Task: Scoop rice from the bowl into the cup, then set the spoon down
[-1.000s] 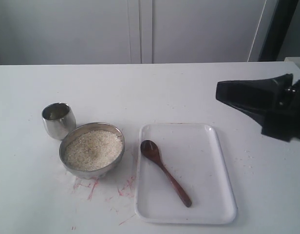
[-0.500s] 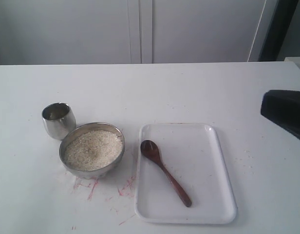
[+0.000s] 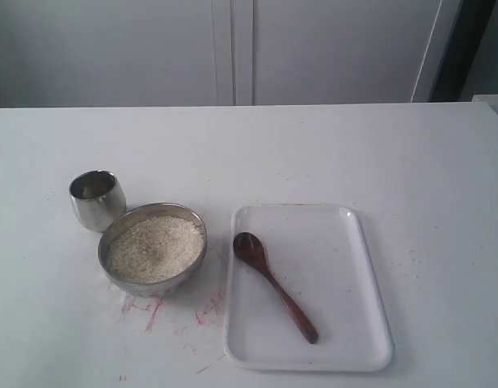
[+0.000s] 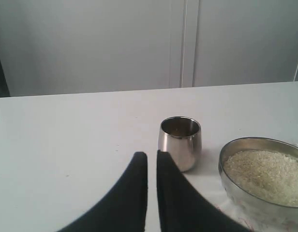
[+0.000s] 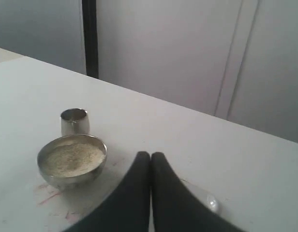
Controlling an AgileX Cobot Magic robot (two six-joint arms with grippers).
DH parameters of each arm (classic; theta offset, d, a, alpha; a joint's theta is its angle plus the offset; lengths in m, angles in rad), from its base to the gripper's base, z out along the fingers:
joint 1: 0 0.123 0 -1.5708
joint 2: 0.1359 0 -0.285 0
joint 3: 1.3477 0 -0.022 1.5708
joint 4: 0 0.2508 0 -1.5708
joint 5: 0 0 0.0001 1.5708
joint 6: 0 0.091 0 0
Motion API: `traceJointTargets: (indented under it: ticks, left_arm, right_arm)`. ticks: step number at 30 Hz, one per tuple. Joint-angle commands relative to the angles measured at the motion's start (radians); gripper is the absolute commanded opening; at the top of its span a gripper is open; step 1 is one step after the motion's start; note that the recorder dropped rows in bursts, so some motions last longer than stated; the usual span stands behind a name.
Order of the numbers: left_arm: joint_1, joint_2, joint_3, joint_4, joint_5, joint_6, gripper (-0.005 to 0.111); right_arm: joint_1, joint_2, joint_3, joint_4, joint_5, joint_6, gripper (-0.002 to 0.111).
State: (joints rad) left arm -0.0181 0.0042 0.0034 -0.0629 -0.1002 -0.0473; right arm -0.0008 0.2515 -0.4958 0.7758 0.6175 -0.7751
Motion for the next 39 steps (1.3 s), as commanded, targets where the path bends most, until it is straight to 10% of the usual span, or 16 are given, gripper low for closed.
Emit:
traceJointTargets:
  ticks: [1,19,39]
  left_arm:
    - [-0.005,-0.004,-0.003,-0.004,-0.005,-0.002,0.014]
    - [-0.005,-0.004,-0.003,-0.004,-0.005,-0.002,0.014]
    - [-0.005,-0.004,-0.003,-0.004,-0.005,-0.002,0.014]
  right_arm:
    - [-0.01,-0.026,0.077,-0.096,-0.131,0.121,0.0]
    - [-0.01,-0.028,0.209,-0.246,-0.639,0.132,0.0]
    - [-0.01,-0.028,0.416,-0.233,-0.55,0.132,0.0]
